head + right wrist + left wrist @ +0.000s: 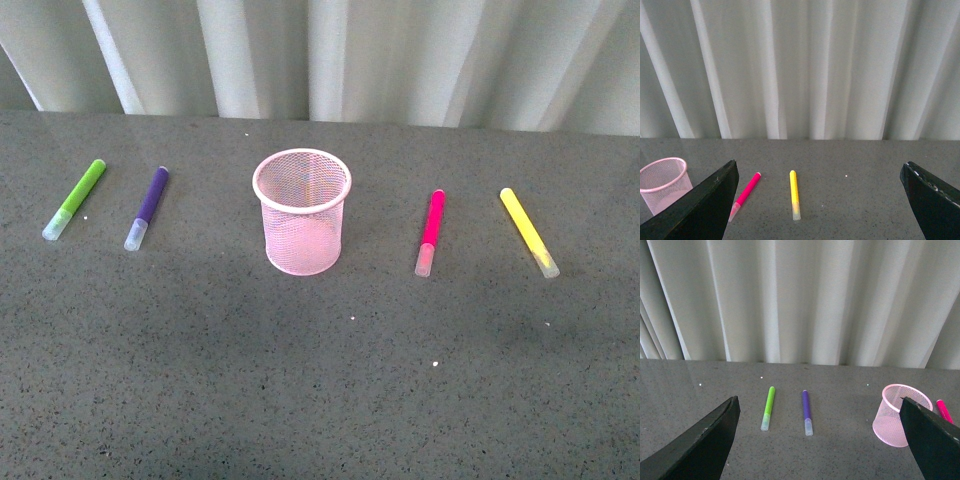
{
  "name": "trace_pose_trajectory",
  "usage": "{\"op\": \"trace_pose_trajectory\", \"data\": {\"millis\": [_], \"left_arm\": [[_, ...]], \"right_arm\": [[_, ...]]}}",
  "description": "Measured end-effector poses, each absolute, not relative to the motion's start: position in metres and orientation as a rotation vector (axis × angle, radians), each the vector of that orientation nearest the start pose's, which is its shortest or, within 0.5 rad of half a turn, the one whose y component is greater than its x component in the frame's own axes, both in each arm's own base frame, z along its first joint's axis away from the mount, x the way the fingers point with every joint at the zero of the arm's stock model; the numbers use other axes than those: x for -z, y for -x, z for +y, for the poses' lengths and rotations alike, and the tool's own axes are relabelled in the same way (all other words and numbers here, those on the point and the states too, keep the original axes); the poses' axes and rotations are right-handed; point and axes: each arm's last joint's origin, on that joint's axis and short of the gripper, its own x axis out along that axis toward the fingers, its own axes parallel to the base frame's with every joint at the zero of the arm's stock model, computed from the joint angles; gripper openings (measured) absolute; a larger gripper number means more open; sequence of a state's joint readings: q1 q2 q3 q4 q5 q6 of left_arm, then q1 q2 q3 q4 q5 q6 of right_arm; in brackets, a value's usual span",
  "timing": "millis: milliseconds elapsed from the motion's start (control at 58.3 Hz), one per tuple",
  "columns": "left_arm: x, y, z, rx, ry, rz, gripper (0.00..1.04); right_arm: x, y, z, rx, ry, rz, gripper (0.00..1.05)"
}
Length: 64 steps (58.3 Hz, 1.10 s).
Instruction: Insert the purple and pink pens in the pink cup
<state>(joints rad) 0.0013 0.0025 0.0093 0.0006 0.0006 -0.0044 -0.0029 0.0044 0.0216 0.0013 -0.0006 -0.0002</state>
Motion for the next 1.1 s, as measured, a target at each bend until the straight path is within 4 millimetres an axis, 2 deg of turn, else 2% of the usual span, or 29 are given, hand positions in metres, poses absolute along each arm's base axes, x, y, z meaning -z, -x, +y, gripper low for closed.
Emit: {"op": "trace_pose_trajectory", "data": {"millis": [51,154,206,257,343,429,480,583,617,703,806,994,1097], "left_arm": [[-0.166,-0.097,0.0,0.004,0.013,0.001,0.98],[-0.169,-0.098,0.002,0.013,0.167,0.271,0.98],[-0.173,-0.099,0.004,-0.018,0.209,0.345,0.98],[-0.182,-0.102,0.006,-0.021,0.236,0.345,0.98],[-0.214,-0.118,0.008,-0.026,0.206,0.245,0.98],[-0.245,-0.15,0.008,0.017,0.148,0.18,0.98],[-0.262,-0.185,0.006,0.057,0.124,0.191,0.98],[-0.268,-0.239,0.0,0.087,0.078,0.279,0.98],[-0.265,-0.264,-0.004,0.078,0.051,0.331,0.98],[-0.253,-0.307,-0.012,0.111,-0.001,0.456,0.98],[-0.222,-0.359,-0.024,0.119,-0.083,0.629,0.98],[-0.164,-0.416,-0.027,0.114,-0.14,0.844,0.98],[-0.142,-0.43,-0.022,0.1,-0.134,0.904,0.98]], "right_arm": [[-0.171,-0.097,0.0,0.002,0.0,-0.019,0.98],[-0.171,-0.097,0.0,0.002,0.001,-0.019,0.98],[-0.171,-0.097,0.0,0.002,0.0,-0.019,0.98],[-0.171,-0.097,0.0,0.002,0.0,-0.019,0.98],[-0.171,-0.097,0.0,0.002,0.0,-0.019,0.98],[-0.171,-0.097,0.0,0.002,0.0,-0.019,0.98],[-0.171,-0.097,0.0,0.002,0.0,-0.019,0.98],[-0.171,-0.097,0.0,0.002,0.0,-0.019,0.98],[-0.171,-0.097,0.0,0.002,0.0,-0.019,0.98],[-0.171,-0.097,0.0,0.002,0.0,-0.019,0.98],[-0.171,-0.097,0.0,0.002,0.0,-0.019,0.98],[-0.171,-0.097,0.0,0.002,0.0,-0.019,0.98],[-0.171,-0.097,0.0,0.002,0.0,-0.019,0.98]]}}
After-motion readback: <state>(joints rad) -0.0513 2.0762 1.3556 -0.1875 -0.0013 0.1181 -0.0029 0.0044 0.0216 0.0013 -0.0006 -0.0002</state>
